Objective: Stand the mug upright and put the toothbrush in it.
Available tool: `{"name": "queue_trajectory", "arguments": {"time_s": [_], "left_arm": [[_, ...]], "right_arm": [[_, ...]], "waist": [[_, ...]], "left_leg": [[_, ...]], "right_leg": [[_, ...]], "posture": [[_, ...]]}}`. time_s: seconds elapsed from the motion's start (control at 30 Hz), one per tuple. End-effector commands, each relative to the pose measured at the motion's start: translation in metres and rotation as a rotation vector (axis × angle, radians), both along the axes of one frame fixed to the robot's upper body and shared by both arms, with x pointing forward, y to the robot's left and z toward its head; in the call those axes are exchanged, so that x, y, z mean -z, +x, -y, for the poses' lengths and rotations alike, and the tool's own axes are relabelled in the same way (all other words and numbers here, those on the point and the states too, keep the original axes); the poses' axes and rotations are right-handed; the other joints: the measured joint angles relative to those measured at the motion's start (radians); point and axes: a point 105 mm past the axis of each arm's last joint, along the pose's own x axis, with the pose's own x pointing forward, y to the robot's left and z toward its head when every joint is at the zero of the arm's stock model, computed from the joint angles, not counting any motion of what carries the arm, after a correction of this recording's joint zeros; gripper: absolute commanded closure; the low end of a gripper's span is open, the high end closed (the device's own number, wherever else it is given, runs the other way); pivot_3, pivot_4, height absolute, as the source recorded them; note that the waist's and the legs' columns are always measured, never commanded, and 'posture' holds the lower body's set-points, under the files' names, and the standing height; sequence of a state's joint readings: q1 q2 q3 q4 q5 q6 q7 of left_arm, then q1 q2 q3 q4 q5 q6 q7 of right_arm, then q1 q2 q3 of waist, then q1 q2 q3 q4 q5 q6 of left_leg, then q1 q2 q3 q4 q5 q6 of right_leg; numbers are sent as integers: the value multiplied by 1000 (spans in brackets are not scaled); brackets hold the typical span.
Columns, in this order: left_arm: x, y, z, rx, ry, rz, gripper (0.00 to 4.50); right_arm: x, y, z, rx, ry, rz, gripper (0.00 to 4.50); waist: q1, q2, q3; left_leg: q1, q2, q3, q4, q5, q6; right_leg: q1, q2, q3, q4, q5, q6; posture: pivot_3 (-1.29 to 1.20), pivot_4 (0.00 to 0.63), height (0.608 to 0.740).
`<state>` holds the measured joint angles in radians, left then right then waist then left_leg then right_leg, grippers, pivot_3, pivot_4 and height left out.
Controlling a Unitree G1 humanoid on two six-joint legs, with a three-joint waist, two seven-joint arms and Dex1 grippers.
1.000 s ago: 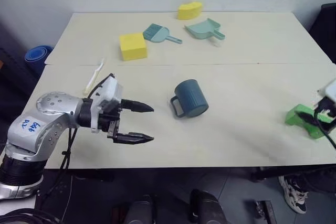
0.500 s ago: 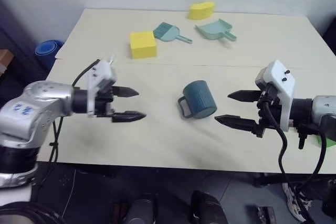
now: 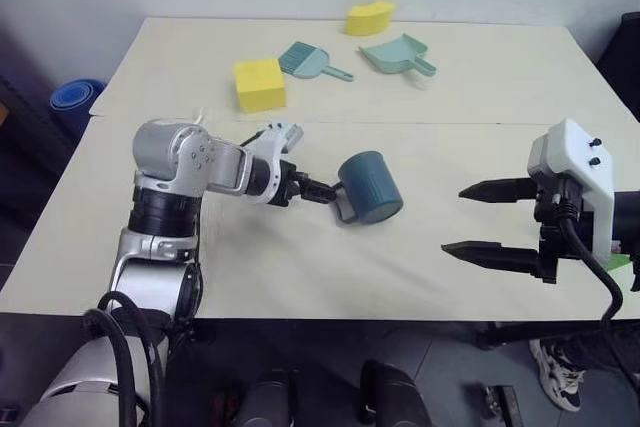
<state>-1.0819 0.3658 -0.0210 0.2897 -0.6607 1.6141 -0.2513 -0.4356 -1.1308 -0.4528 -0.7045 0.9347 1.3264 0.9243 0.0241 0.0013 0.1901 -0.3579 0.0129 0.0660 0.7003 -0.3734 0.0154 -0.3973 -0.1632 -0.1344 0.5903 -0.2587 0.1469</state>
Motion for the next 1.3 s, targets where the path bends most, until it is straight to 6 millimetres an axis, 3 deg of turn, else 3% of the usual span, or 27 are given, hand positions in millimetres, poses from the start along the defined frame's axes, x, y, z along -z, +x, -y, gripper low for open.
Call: {"name": "queue_trajectory", "arguments": {"time_s": [0.03, 0.43, 0.87, 0.97, 1.17, 1.3], "left_arm": [[-3, 2, 9, 2, 32, -26, 0], [12, 5, 30, -55, 112, -141, 0], [42, 5, 50, -124, 256, -199, 0], [46, 4, 55, -120, 270, -206, 461], [51, 7, 59, -127, 297, -192, 2120], [53, 7, 63, -117, 291, -197, 2120]], "right_arm": [[-11, -2, 2, 19, -2, 87, 18], [-6, 0, 4, 86, 16, 129, 18], [-12, 3, -4, 125, 94, 190, 18], [-15, 4, -4, 138, 100, 204, 0], [-20, 4, -4, 161, 127, 227, 0], [-23, 3, -5, 167, 145, 232, 0]], "waist": [[2, 0, 0], [8, 0, 0], [35, -3, -3], [36, -3, -7], [40, -3, -8], [47, -3, -8]], "left_leg": [[0, 0, 0, 0, 0, 0], [-1, -1, 0, 0, 0, 0], [2, -2, 1, 1, 0, 0], [3, -2, 1, 0, 0, 0], [3, -2, 2, 0, 0, 0], [3, -2, 2, 0, 0, 0]], "right_leg": [[0, 0, 0, 0, 0, 0], [0, 0, 0, 0, 0, 0], [5, 0, 0, -3, 0, 0], [6, 0, 0, -3, 0, 0], [6, 0, 1, -4, 0, 0], [6, 0, 1, -5, 0, 0]], "posture": [[0, 150, 740], [0, 150, 740], [0, 150, 740], [0, 150, 740], [0, 150, 740], [0, 150, 740]]}}
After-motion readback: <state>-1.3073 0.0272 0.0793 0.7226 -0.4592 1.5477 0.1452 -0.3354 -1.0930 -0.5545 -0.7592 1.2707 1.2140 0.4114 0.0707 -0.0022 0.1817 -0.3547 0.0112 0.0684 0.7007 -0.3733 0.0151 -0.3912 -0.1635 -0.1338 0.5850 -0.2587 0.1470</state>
